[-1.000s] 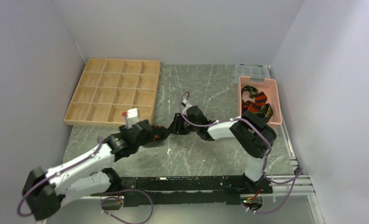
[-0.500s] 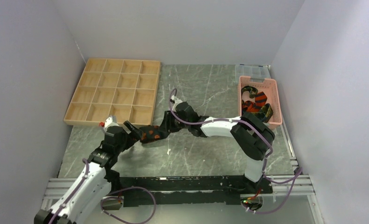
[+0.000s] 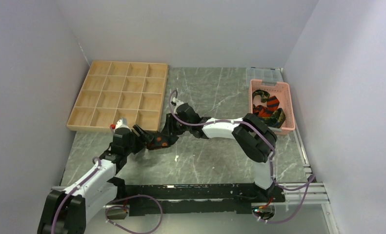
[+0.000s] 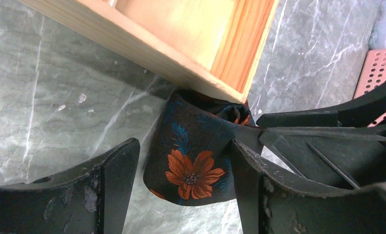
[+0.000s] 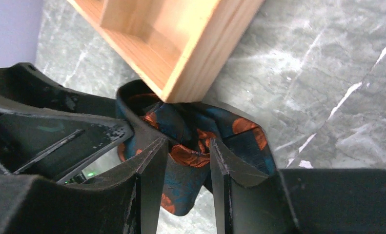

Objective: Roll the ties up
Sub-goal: Roll the tie at the center of the board.

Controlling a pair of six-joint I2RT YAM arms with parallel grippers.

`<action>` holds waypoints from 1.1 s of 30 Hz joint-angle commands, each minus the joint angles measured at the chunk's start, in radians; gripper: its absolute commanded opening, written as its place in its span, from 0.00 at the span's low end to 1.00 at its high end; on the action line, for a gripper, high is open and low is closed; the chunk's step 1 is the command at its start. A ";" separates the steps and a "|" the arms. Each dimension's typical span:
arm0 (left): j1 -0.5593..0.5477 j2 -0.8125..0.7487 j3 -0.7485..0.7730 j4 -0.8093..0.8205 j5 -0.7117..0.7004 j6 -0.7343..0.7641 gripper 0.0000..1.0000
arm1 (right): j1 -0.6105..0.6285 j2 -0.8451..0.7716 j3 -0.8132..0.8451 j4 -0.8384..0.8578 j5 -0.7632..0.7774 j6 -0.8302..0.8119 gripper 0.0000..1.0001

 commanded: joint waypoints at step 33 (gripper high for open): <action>0.004 0.135 0.061 0.007 0.010 0.048 0.65 | 0.031 -0.023 -0.069 0.022 -0.039 0.085 0.42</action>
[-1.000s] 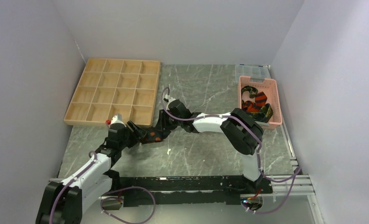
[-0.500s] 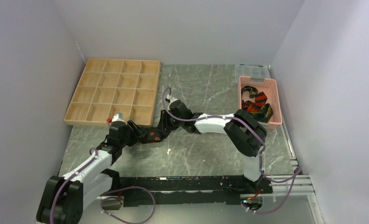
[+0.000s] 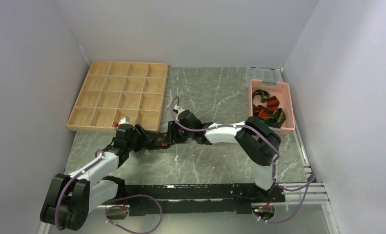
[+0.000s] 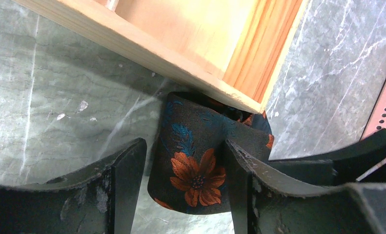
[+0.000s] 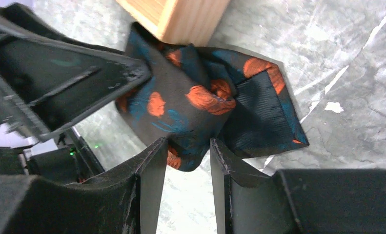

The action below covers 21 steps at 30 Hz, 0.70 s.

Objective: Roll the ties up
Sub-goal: Roll the tie at the center of the board.

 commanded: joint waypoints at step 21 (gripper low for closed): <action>0.154 0.105 0.076 0.033 0.333 0.123 0.94 | -0.021 0.124 0.057 -0.009 0.061 -0.032 0.42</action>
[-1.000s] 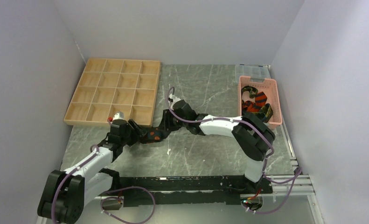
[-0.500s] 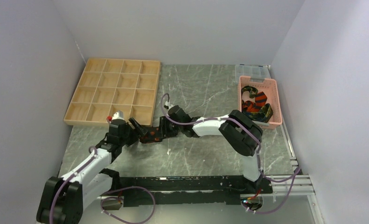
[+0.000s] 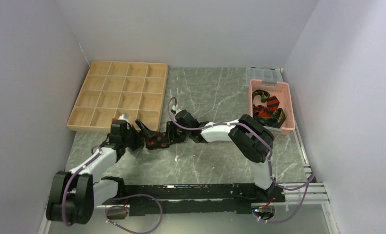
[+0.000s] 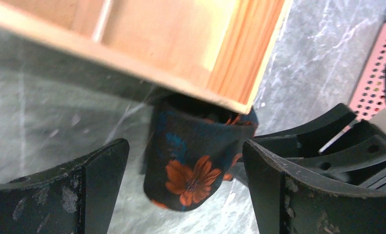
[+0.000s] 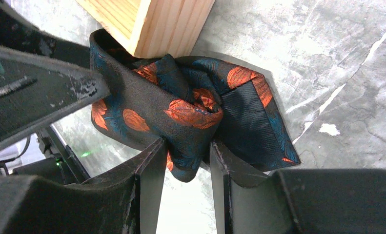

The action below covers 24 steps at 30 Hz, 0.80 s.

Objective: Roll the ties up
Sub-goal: Roll the tie at the center of the board.

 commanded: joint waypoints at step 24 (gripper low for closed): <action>0.049 0.229 -0.028 0.206 0.346 -0.003 0.84 | -0.051 0.051 -0.062 0.082 0.017 0.004 0.41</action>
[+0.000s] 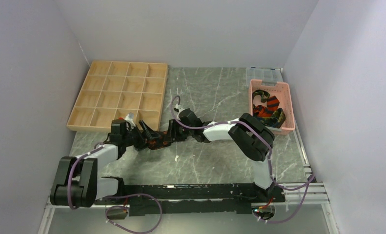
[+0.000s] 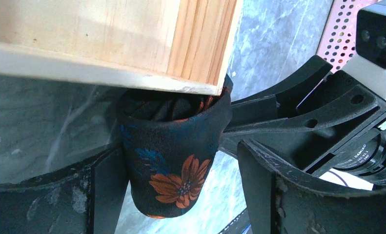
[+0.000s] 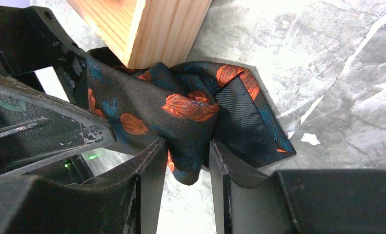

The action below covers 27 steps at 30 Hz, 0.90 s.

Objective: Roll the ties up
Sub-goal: Roll the tie at the center of the board.

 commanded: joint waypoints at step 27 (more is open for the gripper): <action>0.001 0.183 -0.038 0.132 0.068 -0.047 0.28 | -0.012 0.034 -0.031 -0.010 0.069 -0.019 0.41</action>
